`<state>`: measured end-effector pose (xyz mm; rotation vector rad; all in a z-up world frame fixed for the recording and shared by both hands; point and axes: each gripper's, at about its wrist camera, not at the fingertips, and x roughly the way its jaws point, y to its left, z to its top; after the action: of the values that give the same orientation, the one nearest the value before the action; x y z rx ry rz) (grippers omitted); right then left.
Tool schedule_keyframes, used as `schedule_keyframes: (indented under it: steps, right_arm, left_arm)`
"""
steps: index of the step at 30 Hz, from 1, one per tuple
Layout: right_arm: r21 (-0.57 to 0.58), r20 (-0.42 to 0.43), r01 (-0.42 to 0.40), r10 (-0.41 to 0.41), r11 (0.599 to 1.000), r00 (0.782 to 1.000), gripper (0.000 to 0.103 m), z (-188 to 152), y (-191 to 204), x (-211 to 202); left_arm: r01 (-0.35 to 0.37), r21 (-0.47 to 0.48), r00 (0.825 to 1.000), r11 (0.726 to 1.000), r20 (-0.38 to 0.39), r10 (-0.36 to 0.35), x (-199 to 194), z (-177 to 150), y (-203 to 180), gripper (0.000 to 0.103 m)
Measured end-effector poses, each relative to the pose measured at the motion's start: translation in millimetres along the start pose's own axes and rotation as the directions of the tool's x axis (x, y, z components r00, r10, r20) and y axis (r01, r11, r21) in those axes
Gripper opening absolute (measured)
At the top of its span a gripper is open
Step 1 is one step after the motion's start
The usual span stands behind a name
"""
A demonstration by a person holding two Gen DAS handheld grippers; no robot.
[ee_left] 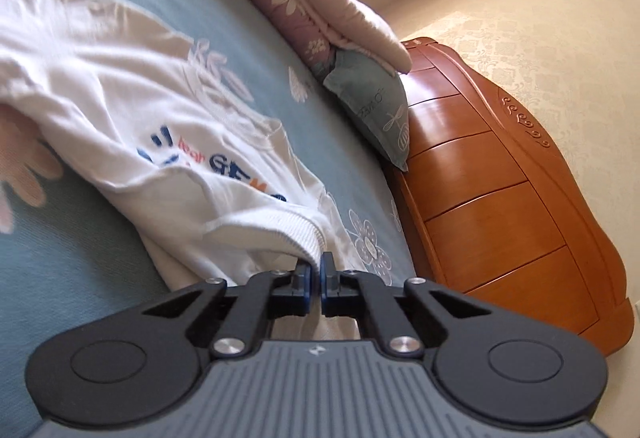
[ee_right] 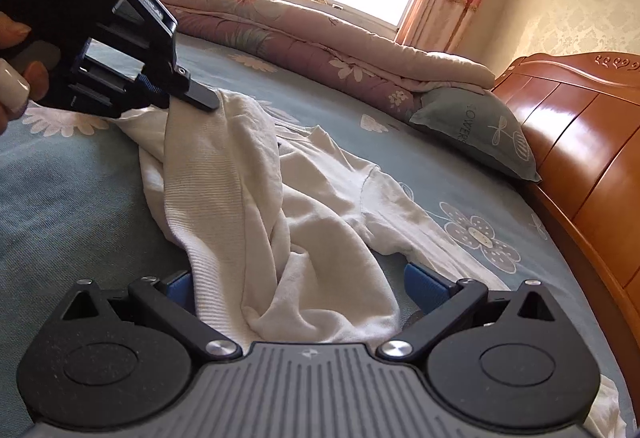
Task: Fold clothes
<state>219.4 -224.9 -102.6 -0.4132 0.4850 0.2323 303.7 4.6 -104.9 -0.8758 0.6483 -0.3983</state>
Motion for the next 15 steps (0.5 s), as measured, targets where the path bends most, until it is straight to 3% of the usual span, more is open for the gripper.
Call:
schedule_keyframes:
  steps: [6,9,13,15]
  right_arm:
    - [0.017,0.066,-0.137,0.136,0.99,0.989,0.103,4.1,7.1,-19.9]
    - [0.039,0.082,-0.218,0.214,0.975,0.973,0.103,6.2,12.6,-31.4]
    - [0.12,0.098,-0.305,0.295,0.945,0.951,0.103,8.3,20.3,-41.0]
    - [0.129,0.085,-0.302,0.293,0.945,0.952,0.103,8.2,27.1,-40.8]
  left_arm:
    - [-0.039,0.038,0.998,0.999,0.045,0.038,-67.2,-9.8,-3.3,0.002]
    - [-0.11,0.087,0.994,0.99,0.029,0.108,-93.8,-15.2,0.3,0.002]
    - [-0.273,0.188,0.959,0.943,-0.019,0.281,-110.3,-25.4,5.3,0.005]
    - [-0.318,0.223,0.941,0.922,-0.048,0.336,-109.8,-30.4,9.1,0.015]
